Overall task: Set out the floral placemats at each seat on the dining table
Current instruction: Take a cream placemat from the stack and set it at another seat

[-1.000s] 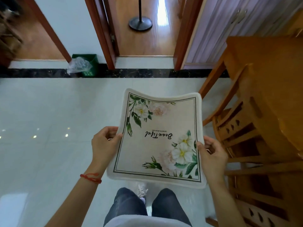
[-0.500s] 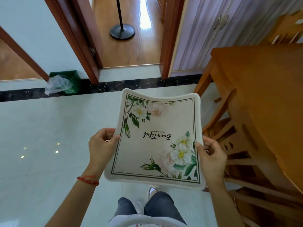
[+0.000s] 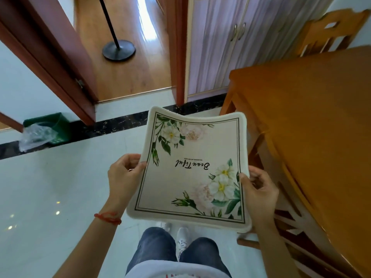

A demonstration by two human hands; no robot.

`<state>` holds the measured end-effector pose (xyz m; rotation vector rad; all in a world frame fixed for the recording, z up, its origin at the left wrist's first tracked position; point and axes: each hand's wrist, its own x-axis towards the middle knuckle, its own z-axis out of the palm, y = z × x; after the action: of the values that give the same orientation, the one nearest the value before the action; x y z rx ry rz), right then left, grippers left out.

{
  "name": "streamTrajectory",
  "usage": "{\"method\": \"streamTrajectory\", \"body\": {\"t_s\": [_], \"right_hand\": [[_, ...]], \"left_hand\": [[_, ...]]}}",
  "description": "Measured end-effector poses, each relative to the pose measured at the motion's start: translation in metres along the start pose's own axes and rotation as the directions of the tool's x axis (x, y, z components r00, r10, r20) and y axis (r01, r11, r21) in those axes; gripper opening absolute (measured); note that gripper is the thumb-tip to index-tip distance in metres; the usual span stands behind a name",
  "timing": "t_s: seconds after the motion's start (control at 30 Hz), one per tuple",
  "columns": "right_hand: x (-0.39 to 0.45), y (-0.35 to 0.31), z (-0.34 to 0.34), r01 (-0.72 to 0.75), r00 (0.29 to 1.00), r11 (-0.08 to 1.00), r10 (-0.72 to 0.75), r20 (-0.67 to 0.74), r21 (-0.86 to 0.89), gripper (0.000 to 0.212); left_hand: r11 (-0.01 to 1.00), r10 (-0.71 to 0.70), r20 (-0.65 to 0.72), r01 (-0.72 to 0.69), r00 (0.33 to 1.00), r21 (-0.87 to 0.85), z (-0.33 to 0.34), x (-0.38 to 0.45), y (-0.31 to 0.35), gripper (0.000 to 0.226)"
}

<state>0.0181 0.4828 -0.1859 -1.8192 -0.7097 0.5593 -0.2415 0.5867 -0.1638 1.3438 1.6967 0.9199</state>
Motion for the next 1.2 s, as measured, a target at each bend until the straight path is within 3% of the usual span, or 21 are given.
{"method": "streamTrajectory", "body": {"t_s": [0.23,0.47,0.9,1.2], "right_hand": [[0.025,-0.007,0.002,-0.028,0.985,1.000,0.028,-0.170,-0.001,0.021],[0.042,-0.022,0.010,-0.110,0.920,0.992,0.127,-0.372,0.066,0.017],[0.036,-0.034,-0.010,-0.145,0.710,0.980,0.199,-0.676,0.136,0.017],[0.036,-0.034,-0.053,-0.169,0.567,0.971,0.236,-0.789,0.169,0.018]], "left_hand": [[0.996,0.090,0.175,-0.094,0.980,0.010,0.039,0.061,0.032,0.009],[0.972,0.220,0.370,-0.235,0.903,-0.006,0.073,0.127,0.072,0.012],[0.931,0.338,0.604,-0.353,0.722,-0.099,0.162,0.159,0.128,0.014],[0.912,0.379,0.719,-0.364,0.582,-0.187,0.225,0.135,0.163,0.016]]}}
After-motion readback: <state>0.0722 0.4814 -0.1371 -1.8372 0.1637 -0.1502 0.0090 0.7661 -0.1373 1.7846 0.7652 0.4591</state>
